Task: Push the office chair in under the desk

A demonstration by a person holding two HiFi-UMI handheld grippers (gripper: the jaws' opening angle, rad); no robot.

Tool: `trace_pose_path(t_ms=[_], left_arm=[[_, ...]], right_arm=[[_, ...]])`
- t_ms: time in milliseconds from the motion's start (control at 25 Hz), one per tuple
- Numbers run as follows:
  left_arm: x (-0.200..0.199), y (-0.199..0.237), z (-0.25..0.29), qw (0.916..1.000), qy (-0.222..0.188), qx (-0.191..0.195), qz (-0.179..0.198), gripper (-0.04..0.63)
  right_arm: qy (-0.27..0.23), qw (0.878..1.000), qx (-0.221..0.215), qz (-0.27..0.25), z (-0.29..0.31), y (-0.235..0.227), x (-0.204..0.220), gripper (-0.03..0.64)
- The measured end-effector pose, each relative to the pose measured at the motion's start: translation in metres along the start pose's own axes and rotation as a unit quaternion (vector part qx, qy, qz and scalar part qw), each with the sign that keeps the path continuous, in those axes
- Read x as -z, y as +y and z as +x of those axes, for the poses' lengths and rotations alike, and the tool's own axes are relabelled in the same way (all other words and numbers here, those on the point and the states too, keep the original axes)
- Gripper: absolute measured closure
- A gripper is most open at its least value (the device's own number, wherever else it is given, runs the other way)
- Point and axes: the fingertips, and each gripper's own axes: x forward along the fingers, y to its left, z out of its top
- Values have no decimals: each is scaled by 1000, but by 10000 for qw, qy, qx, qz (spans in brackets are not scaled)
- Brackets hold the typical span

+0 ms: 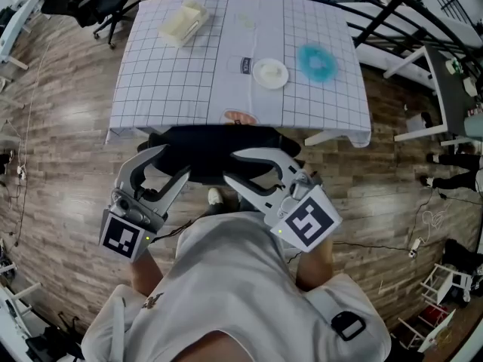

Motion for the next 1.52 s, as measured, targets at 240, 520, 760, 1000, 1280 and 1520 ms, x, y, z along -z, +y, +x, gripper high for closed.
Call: trace_pose_path(t_ms=[240,520,760,1000,1280,1520], left_arm=[[-2,12,3,9987,-169,-457,-128,557],[3,16,5,9968,-163,-587,-517,594],[10,11,9,9963,-50,-514,-691,594],[10,11,12,9960,-33,-497,-738,594],[10,12,12,9960,-38,-499,-746,594],[11,13,12,9959,-29,-501,-759,594]], right_arm=[[-274,9958,541,685,-3,-19,-5,609],[-190,9920,757,989,0,-26,6,615],[-198,9908,817,1063,7,-28,12,615],[-183,9915,767,1031,7,-29,11,615],[-196,9915,751,1046,7,-29,12,614],[-178,9916,731,1048,8,-29,12,614]])
